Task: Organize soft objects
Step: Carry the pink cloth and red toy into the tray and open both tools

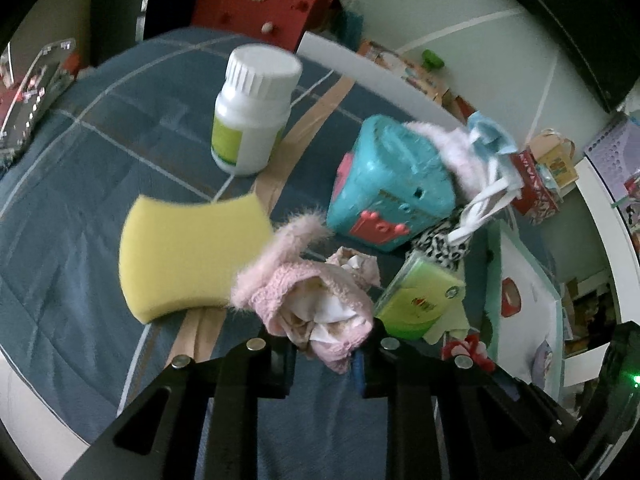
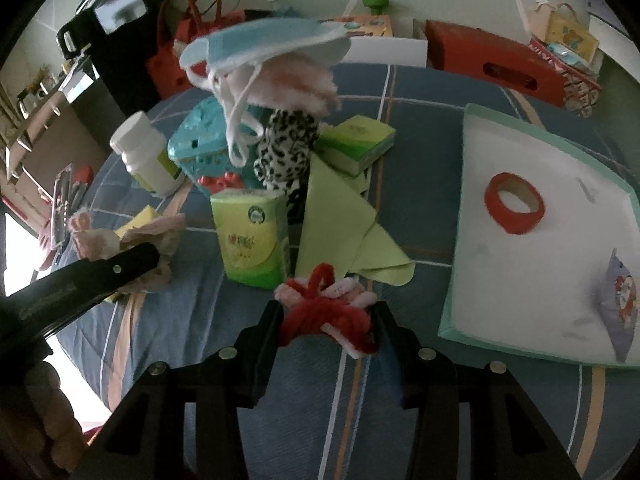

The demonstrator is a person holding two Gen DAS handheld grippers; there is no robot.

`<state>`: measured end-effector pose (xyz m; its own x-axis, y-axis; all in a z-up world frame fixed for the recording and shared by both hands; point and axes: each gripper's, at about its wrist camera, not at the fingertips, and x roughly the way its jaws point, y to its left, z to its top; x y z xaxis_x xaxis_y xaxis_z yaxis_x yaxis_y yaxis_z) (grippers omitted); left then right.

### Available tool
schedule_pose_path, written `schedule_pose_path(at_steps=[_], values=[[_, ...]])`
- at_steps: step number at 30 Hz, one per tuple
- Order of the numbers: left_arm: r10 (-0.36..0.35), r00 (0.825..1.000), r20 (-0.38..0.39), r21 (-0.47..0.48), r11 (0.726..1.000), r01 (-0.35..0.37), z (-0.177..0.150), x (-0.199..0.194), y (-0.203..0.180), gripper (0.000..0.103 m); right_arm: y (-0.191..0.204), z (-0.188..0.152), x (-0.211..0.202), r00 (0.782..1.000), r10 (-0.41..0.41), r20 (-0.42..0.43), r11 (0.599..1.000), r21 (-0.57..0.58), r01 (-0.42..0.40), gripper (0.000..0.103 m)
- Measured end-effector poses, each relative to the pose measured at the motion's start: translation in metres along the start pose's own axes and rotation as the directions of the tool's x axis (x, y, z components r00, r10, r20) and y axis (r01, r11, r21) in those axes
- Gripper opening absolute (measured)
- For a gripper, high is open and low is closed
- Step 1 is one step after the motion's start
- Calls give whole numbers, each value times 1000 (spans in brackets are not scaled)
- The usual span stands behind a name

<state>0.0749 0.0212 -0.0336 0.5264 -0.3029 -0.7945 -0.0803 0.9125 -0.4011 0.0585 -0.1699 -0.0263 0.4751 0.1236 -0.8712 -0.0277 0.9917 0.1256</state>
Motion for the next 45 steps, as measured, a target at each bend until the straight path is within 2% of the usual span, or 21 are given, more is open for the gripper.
schedule_pose_path(at_steps=[7,11,17,26,31,36,41,45], values=[[33,995,96,63,997,-39,10,-18,-8,23,-5,5,-11,997,-63,43,998,30,62,48],[5,992,125,101,995,-18,10,-28,-21,23,-14,9,-20,992,-92,89,995,58,87,48],[-54,988,144,185,982,26,11,-40,-53,23,-43,20,-40,974,-180,136,978,131,163,48],[-123,988,89,331,940,88,17,-31,-122,23,-98,38,-59,956,-263,130,934,281,219,48],[-153,988,11,399,907,136,19,-11,-164,23,-129,52,-73,948,-287,135,907,358,224,48],[-129,989,-76,455,878,150,17,17,-195,23,-156,56,-76,948,-297,114,887,402,229,49],[-91,991,-103,483,866,129,15,42,-219,23,-175,62,-70,951,-293,99,874,430,224,49],[-97,990,-105,499,856,137,18,58,-238,23,-190,70,-66,947,-308,90,859,454,236,49]])
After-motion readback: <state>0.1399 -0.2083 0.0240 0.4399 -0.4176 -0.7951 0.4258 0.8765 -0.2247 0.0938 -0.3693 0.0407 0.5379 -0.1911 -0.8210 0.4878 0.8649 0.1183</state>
